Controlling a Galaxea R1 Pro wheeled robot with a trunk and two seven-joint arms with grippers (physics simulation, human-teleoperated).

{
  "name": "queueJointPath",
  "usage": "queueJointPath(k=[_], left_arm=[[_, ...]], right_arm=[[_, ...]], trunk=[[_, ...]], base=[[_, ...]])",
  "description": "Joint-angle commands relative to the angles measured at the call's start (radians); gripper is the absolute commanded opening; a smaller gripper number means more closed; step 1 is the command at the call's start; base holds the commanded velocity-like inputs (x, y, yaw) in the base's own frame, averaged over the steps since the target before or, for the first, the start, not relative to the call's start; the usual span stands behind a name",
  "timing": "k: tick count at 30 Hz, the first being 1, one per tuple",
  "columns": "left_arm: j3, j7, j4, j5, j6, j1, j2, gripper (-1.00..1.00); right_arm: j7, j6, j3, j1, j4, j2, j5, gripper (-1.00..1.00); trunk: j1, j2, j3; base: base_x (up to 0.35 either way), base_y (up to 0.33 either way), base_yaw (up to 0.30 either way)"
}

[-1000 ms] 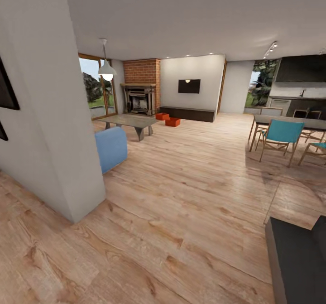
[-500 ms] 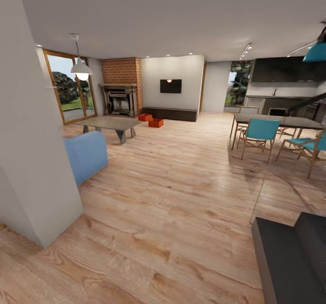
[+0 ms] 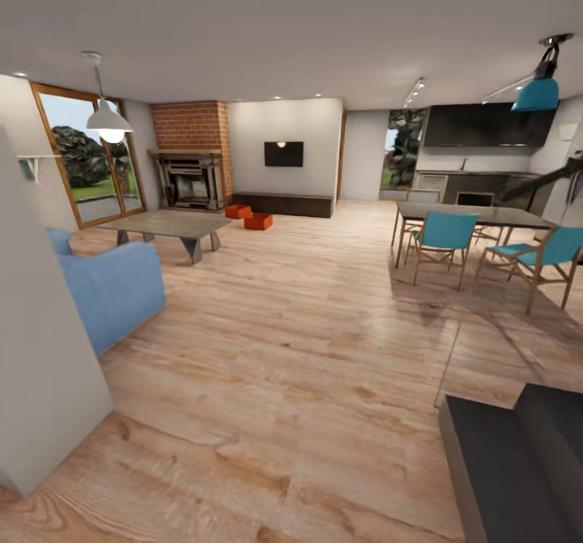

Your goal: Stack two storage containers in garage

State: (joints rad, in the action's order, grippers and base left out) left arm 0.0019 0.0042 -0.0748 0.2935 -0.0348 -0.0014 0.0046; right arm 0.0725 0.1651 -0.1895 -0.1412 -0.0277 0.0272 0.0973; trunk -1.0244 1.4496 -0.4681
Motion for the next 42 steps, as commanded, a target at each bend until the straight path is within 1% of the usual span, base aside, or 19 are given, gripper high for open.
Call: queueJointPath(k=[1, 2, 3, 6, 9, 24, 35, 42], left_arm=[[0.0, 0.0, 0.0, 0.004, -0.002, 0.0, 0.0, 1.0], [0.0, 0.0, 0.0, 0.004, -0.002, 0.0, 0.0, 1.0], [0.0, 0.0, 0.0, 0.004, -0.003, 0.0, -0.001, 1.0], [0.0, 0.0, 0.0, 0.004, -0.003, 0.0, -0.001, 1.0], [0.0, 0.0, 0.0, 0.004, -0.003, 0.0, -0.002, 1.0], [0.0, 0.0, 0.001, 0.004, -0.004, 0.0, -0.002, 1.0], [0.0, 0.0, 0.001, 0.004, -0.004, 0.0, -0.002, 1.0], [0.0, 0.001, 0.001, 0.004, -0.004, 0.0, -0.002, 1.0]], right_arm=[[0.006, 0.004, -0.002, -0.001, -0.003, 0.0, 0.012, 1.0], [0.006, 0.004, -0.002, -0.001, -0.003, -0.001, 0.017, 1.0], [0.006, 0.006, -0.002, -0.001, -0.003, -0.001, 0.046, 1.0], [0.005, 0.007, -0.001, -0.001, -0.003, -0.001, 0.065, 1.0], [0.004, 0.008, -0.001, -0.001, -0.003, -0.001, 0.072, 1.0], [0.001, 0.003, -0.002, -0.001, -0.003, 0.003, 0.071, 1.0], [0.002, 0.003, -0.001, -0.001, -0.003, -0.002, 0.07, 1.0], [0.001, 0.0, -0.002, -0.001, -0.003, 0.0, 0.069, 1.0]], trunk=[[-0.001, 0.0, -0.001], [-0.001, 0.0, -0.001], [-0.001, 0.0, -0.001], [-0.001, 0.0, -0.001], [-0.001, 0.0, -0.001], [-0.001, 0.0, -0.001], [-0.001, 0.0, -0.001], [-0.001, 0.0, -0.001]], base=[[0.326, 0.0, -0.013], [0.326, 0.0, -0.008], [0.326, 0.0, -0.002], [0.326, 0.0, -0.001], [0.326, 0.0, 0.0], [0.326, 0.0, 0.0], [0.326, 0.0, 0.0], [0.326, 0.0, 0.0]])
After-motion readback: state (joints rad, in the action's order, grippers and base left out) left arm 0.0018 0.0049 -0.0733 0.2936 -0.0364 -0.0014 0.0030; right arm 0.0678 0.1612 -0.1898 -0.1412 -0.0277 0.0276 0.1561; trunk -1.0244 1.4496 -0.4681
